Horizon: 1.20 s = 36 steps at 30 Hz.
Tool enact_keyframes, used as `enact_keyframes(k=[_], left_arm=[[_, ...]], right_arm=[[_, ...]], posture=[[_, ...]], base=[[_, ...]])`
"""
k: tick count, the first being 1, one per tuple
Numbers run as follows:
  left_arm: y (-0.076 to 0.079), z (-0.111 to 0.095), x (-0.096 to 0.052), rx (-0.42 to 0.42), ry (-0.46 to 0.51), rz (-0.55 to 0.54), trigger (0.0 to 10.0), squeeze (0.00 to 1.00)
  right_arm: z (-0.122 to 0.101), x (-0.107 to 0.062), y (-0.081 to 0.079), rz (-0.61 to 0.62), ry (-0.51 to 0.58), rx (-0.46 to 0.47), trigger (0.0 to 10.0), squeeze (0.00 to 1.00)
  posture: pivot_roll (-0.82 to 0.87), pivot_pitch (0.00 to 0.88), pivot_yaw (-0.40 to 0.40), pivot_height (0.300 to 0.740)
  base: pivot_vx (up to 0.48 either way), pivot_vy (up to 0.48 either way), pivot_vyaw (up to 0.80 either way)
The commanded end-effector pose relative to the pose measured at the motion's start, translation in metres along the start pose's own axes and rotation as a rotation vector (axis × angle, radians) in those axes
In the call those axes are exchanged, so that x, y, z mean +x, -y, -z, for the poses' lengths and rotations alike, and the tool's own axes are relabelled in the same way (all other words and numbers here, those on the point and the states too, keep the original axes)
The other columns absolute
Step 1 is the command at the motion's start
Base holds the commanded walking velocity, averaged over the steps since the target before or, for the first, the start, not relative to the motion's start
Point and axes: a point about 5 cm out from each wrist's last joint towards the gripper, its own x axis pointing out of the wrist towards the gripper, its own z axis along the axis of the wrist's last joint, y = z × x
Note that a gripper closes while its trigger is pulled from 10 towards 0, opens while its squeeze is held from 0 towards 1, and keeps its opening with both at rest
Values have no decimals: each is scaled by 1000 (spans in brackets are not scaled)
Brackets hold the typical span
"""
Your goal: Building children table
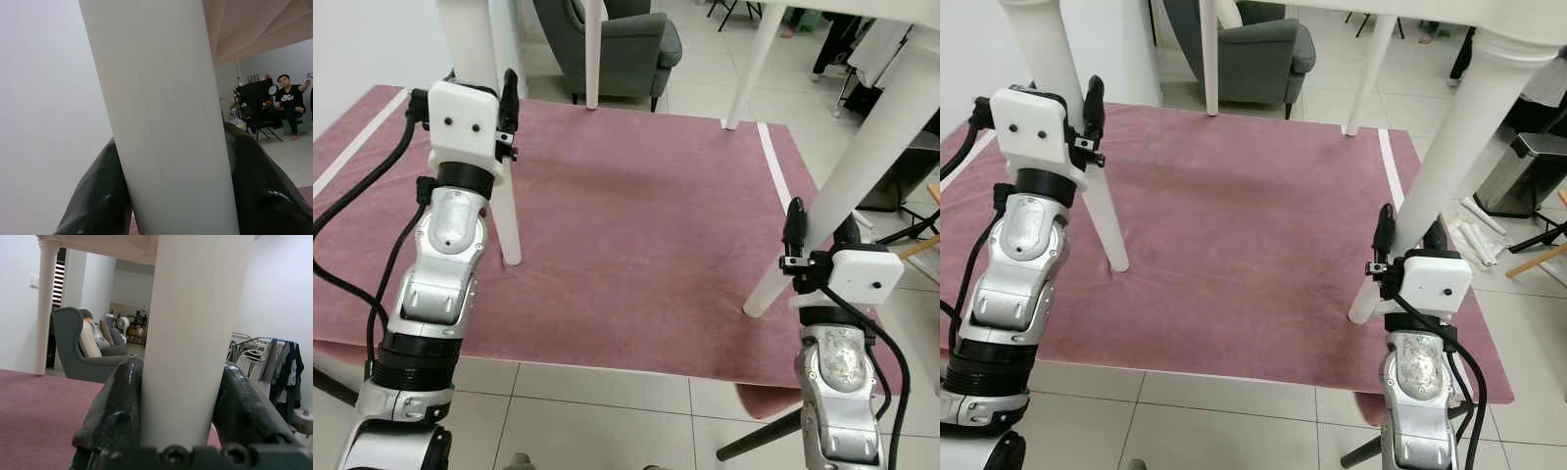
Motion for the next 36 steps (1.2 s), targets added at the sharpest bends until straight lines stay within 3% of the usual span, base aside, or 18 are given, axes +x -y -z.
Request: enact_keyframes(k=[1, 10, 21, 36], left_arm=[[-5, -62, 3, 267, 363, 63, 0, 0], [-17, -72, 9, 265, 359, 68, 0, 0], [-23, -76, 15, 272, 363, 76, 0, 0], [-39, -79, -2, 351, 337, 75, 0, 0]], right_arm=[[19, -7, -5, -170, -91, -197, 0, 0], [14, -4, -6, -180, -69, -188, 0, 0], [-10, 13, -13, -226, 20, -150, 0, 0], [-29, 35, -14, -283, 105, -156, 0, 0]], posture=[[97, 0, -28, 740], [106, 0, -26, 740], [106, 0, -19, 740], [139, 0, -45, 740]], base=[[0, 0, 0], [0, 0, 0], [0, 0, 0], [0, 0, 0]])
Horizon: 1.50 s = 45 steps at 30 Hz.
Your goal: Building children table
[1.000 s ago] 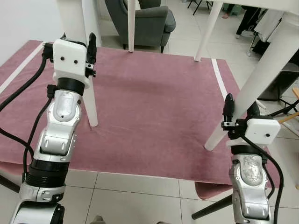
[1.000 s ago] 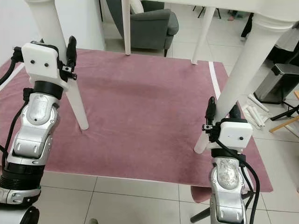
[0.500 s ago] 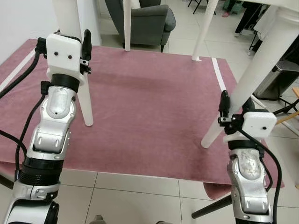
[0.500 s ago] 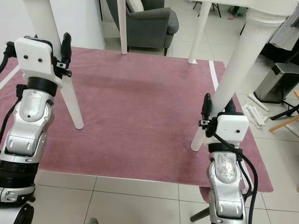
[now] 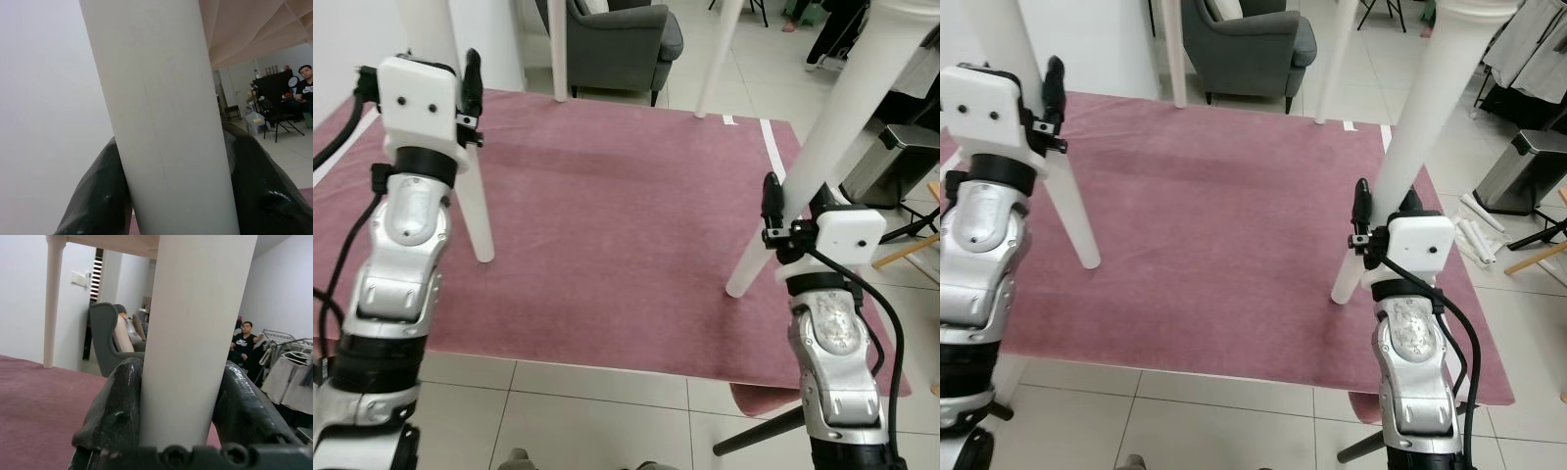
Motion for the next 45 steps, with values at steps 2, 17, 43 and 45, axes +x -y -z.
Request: enact_keyframes(k=[2, 17, 43, 45], left_arm=[[-6, -61, -1, 285, 334, 115, 0, 0], [-5, -49, -9, 299, 293, 128, 0, 0], [-5, -49, -9, 299, 293, 128, 0, 0], [-5, -49, -9, 299, 293, 128, 0, 0]], right_arm=[[-9, 0, -3, -172, 35, -202, 0, 0], [-10, -11, -12, -193, 31, -197, 0, 0], [-10, -11, -12, -193, 31, -197, 0, 0], [-10, -11, -12, -193, 31, -197, 0, 0]], posture=[[147, 0, -52, 740], [151, 0, -59, 740], [151, 0, -59, 740], [151, 0, -59, 740]], base=[[0, 0, 0], [0, 0, 0], [0, 0, 0], [0, 0, 0]])
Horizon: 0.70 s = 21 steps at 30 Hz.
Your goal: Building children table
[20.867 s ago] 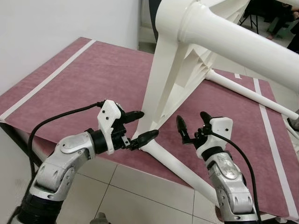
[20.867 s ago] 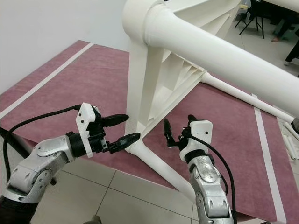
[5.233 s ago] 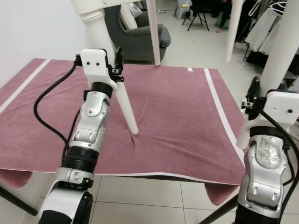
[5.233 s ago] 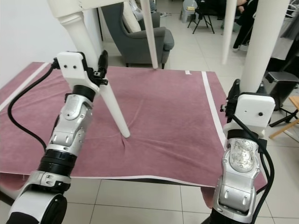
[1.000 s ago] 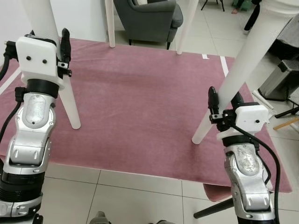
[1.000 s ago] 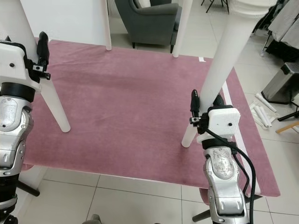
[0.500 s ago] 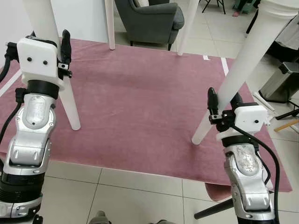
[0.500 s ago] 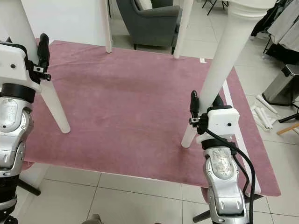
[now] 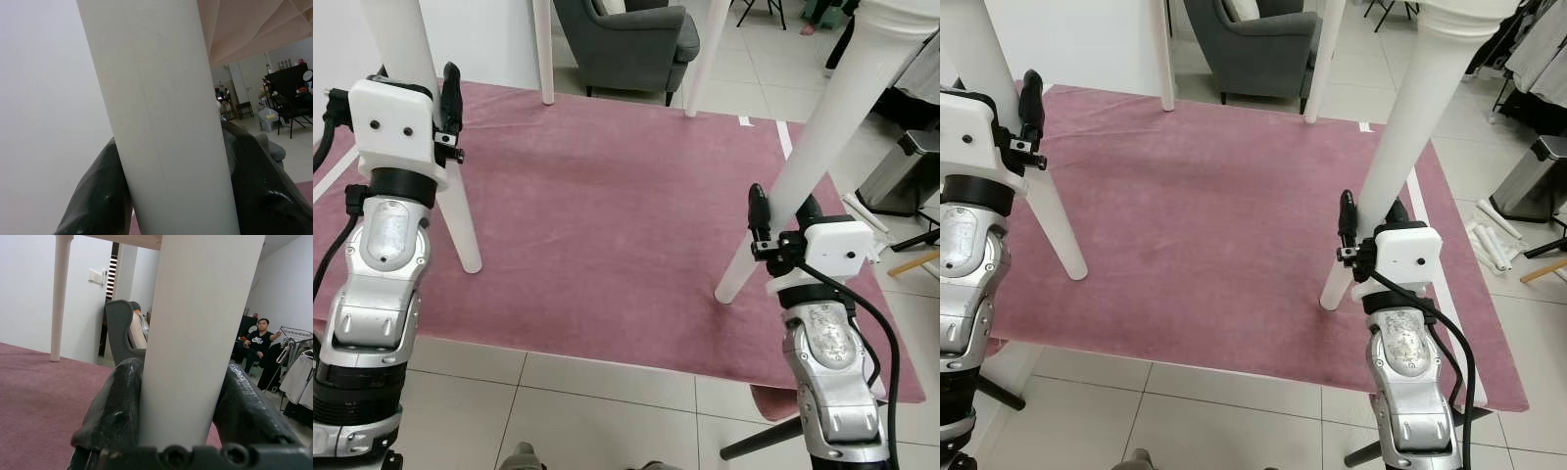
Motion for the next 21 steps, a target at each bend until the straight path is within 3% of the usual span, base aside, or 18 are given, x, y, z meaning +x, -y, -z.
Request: enact_keyframes(k=[1, 21], left_arm=[[-2, -51, 5, 281, 302, 121, 0, 0], [-2, -51, 5, 281, 302, 121, 0, 0]], right_arm=[[-10, 3, -4, -153, 52, -211, 0, 0], [-10, 3, -4, -153, 52, -211, 0, 0]], posture=[[151, 0, -59, 740], [151, 0, -59, 740]], base=[[0, 0, 0], [0, 0, 0]])
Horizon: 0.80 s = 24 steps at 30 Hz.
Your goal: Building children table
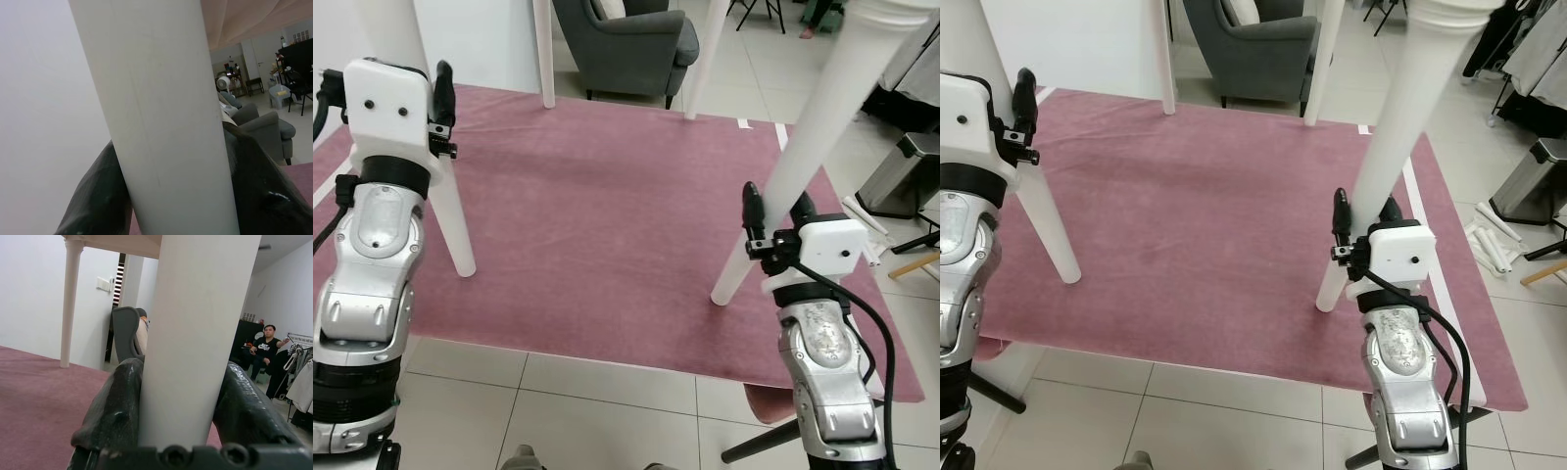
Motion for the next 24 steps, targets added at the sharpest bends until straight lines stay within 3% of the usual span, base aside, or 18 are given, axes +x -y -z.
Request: enact_keyframes(k=[1, 2, 3, 4, 6, 8, 9, 17, 19, 24], left_arm=[[3, -48, -7, 268, 467, 110, 0, 0], [3, -44, -8, 272, 456, 115, 0, 0], [10, -28, -9, 251, 357, 178, 10000, 1000], [10, -28, -9, 251, 357, 178, 10000, 1000], [20, -4, -13, 194, 200, 270, 10000, 1000], [23, 2, -15, 171, 157, 292, 10000, 1000], [25, 6, -16, 147, 129, 311, 10000, 47], [26, 21, -24, 53, 33, 318, 10000, 0], [24, 26, -28, 10, -3, 306, 10000, 0], [23, 45, -51, -164, -141, 265, 10000, 0]], right_arm=[[-7, 2, 1, -134, 39, -219, 0, 0], [-8, -1, 0, -138, 35, -220, 0, 0], [-6, -5, 0, -133, 18, -228, 10000, 1000], [-6, -5, 0, -133, 18, -228, 10000, 1000], [-4, -8, 1, -125, -5, -242, 10000, 1000], [-4, -9, 2, -123, -10, -247, 10000, 1000], [-3, -10, 2, -123, -16, -250, 10000, 4], [8, -17, 3, -113, -64, -264, 10000, 0], [16, -24, 3, -104, -102, -261, 10000, 0], [50, -60, 0, -75, -292, -208, 10000, 0]], posture=[[151, 0, -59, 740], [145, 0, 0, 740], [123, 0, 0, 740], [123, 0, 0, 740], [123, 0, 0, 740], [123, 0, 0, 740], [121, 0, 0, 740], [119, 0, 0, 740], [120, 0, 0, 740], [122, 0, 0, 740]], base=[[0, 0, 0], [0, 0, 0], [0, 0, 0], [0, 0, 0], [0, 0, 0], [0, 0, 0], [0, 0, 0], [0, 0, 0], [0, 0, 0], [0, 0, 0]])
